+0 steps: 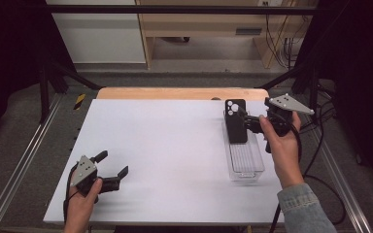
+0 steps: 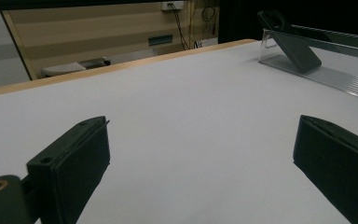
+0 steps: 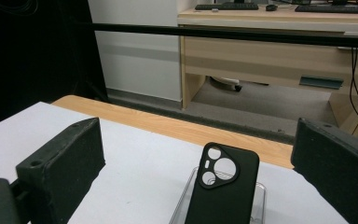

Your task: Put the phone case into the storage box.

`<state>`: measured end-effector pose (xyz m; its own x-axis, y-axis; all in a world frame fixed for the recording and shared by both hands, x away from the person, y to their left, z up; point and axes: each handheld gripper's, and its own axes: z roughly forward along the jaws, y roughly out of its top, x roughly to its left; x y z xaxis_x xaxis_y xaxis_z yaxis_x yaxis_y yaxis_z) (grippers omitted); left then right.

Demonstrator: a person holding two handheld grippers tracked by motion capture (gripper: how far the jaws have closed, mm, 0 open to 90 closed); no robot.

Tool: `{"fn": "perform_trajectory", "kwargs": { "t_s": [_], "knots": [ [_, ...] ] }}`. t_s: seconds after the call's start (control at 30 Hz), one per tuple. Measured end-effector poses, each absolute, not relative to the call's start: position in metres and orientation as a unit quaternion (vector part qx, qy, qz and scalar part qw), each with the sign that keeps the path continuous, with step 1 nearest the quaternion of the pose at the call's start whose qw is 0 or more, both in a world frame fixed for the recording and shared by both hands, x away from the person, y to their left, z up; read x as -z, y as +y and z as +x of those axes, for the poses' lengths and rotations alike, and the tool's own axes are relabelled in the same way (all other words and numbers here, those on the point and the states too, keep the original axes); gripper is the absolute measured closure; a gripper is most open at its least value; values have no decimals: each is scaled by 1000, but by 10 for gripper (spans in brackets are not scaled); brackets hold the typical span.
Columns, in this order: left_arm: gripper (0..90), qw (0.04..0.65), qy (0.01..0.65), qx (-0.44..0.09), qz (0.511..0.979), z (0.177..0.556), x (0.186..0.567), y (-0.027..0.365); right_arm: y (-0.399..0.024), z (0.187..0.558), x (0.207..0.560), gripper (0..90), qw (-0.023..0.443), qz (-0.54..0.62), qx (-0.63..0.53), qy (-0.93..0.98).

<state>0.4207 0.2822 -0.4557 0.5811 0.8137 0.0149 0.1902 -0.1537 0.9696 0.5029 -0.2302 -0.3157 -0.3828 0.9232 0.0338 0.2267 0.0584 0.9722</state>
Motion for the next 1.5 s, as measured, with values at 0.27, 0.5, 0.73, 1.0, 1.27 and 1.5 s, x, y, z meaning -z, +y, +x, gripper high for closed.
{"fn": "perform_trajectory", "kwargs": {
  "t_s": [0.27,0.5,0.73,1.0,1.27,1.5],
  "knots": [
    [38,550,362,-290,695,419,453,288,-239,497,315,33,350,439,-532,633],
    [37,553,360,-295,691,414,449,297,-246,491,320,31,371,432,-544,617],
    [36,557,370,-297,682,409,449,311,-254,485,325,30,371,436,-544,614],
    [36,558,368,-304,679,400,447,323,-265,477,328,33,380,438,-546,605],
    [36,566,373,-307,668,399,447,327,-274,471,335,50,375,444,-543,606],
    [36,565,375,-307,668,400,448,327,-278,465,342,51,375,445,-542,606]
  ]
}}
